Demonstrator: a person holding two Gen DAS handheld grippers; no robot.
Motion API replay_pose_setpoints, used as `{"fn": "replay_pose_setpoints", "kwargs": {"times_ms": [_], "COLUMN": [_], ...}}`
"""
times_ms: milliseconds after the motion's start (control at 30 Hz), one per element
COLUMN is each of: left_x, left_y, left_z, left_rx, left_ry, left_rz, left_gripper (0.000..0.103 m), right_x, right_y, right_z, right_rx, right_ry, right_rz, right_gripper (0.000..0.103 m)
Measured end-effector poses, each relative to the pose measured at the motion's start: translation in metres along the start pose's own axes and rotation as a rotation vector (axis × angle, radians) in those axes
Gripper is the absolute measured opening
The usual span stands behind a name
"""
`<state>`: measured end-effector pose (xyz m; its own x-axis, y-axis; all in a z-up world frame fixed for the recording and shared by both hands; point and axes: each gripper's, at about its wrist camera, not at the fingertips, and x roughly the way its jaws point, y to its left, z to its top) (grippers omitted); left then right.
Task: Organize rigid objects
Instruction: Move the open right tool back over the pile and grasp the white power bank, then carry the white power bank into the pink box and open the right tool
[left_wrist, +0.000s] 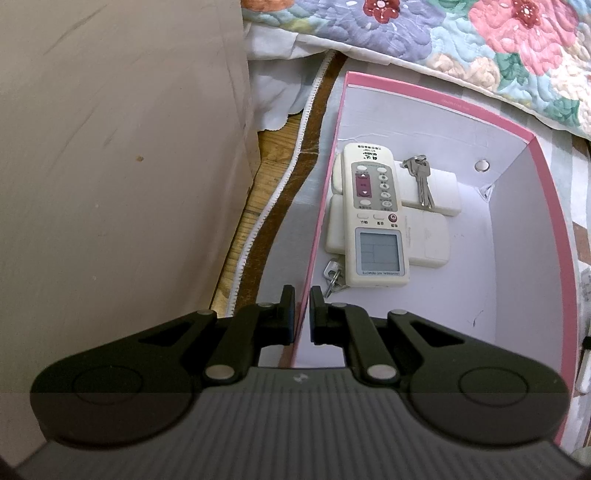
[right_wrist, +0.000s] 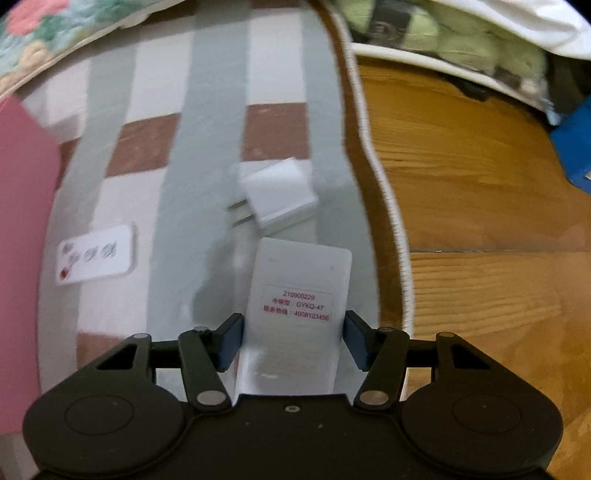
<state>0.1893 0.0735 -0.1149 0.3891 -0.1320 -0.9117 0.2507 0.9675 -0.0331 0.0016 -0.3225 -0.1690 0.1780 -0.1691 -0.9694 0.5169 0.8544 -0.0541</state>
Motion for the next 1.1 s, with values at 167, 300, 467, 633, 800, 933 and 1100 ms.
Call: {"fn": "replay_pose_setpoints", "kwargs": {"times_ms": [167, 300, 467, 633, 800, 933, 1100], "left_x": [0.000, 0.000, 0.001, 0.000, -0.001, 0.000, 0.000], "left_y": [-0.001, -0.001, -0.001, 0.000, 0.005, 0.004, 0.002], "left_z": [0.000, 0.000, 0.000, 0.000, 0.000, 0.000, 0.000], "left_rx": [-0.009, -0.007, -0.008, -0.007, -0.032, -0.028, -0.017], "left_ry": [0.003, 0.004, 0.005, 0.005, 0.008, 0.013, 0.010], "left_rz": [0.005, 0.005, 0.003, 0.004, -0.022, -0.019, -0.010], "left_gripper": [0.007, 0.007, 0.007, 0.007, 0.007, 0.007, 0.007], "right_x": [0.004, 0.007, -0.014, -0.046, -0.069, -0.091, -0.126], "right_y": [-0.005, -0.002, 0.014, 0.031, 0.048, 0.066, 0.082], "right_z": [0.000, 0.002, -0.016, -0.023, -0.019, -0.018, -0.022], "right_rx": [0.005, -0.038, -0.132, -0.199, -0.207, -0.246, -0.315], "right_ry": [0.001, -0.018, -0.157, -0.226, -0.257, -0.308, -0.389], "right_rz": [0.005, 0.002, -0.015, 0.039, 0.162, 0.224, 0.337], "right_gripper": [0.064, 0.063, 0.063, 0.062, 0.062, 0.061, 0.061]}}
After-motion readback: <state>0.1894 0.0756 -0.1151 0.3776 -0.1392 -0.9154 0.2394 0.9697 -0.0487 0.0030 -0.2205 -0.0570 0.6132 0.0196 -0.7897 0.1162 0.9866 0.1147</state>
